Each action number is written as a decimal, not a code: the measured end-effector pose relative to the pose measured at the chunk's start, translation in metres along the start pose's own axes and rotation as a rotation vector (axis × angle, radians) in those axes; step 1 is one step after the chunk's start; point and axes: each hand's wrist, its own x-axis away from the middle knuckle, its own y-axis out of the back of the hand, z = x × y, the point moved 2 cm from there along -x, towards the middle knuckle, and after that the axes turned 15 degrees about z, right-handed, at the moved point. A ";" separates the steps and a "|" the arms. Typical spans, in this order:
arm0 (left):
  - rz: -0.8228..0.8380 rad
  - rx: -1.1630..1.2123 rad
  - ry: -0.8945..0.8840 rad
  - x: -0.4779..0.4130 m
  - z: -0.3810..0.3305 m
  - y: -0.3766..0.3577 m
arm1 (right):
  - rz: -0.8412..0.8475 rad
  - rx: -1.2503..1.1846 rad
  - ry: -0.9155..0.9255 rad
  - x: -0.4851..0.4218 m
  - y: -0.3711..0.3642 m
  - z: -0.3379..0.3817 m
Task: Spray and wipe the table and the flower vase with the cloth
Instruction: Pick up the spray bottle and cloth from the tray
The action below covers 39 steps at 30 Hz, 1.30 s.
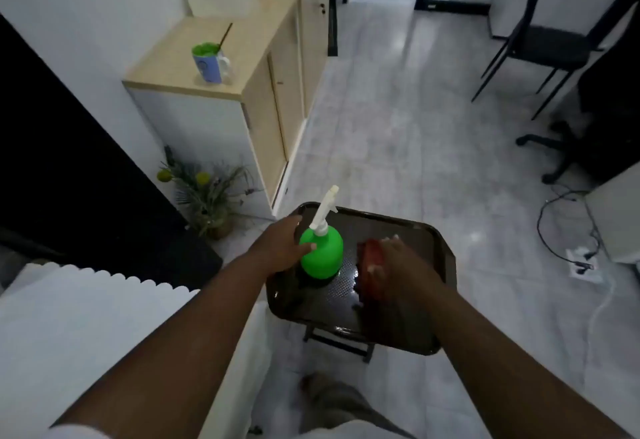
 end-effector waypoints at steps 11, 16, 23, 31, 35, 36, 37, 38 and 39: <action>-0.181 0.450 -0.031 -0.046 -0.004 -0.040 | 0.147 0.238 0.016 -0.048 -0.085 -0.027; -0.191 0.471 -0.020 -0.038 0.003 -0.043 | 0.146 0.141 0.007 -0.055 -0.083 -0.032; -0.439 0.454 0.127 0.035 0.042 -0.006 | 0.020 -0.053 0.237 -0.062 -0.042 0.029; -0.777 0.459 0.338 0.221 0.107 0.008 | 0.182 -0.338 0.548 -0.044 -0.051 0.212; -0.937 0.478 0.543 0.330 0.135 -0.021 | 0.321 -0.223 0.756 -0.012 -0.077 0.300; -0.971 0.479 0.596 0.355 0.140 -0.032 | 0.423 -0.266 0.786 0.002 -0.088 0.320; -1.005 0.476 0.648 0.381 0.145 -0.044 | 0.442 -0.266 0.845 0.012 -0.103 0.336; -1.037 0.479 0.695 0.405 0.148 -0.058 | 0.432 -0.247 0.892 0.021 -0.118 0.351; -1.067 0.491 0.737 0.428 0.150 -0.072 | 0.428 -0.209 0.943 0.030 -0.132 0.363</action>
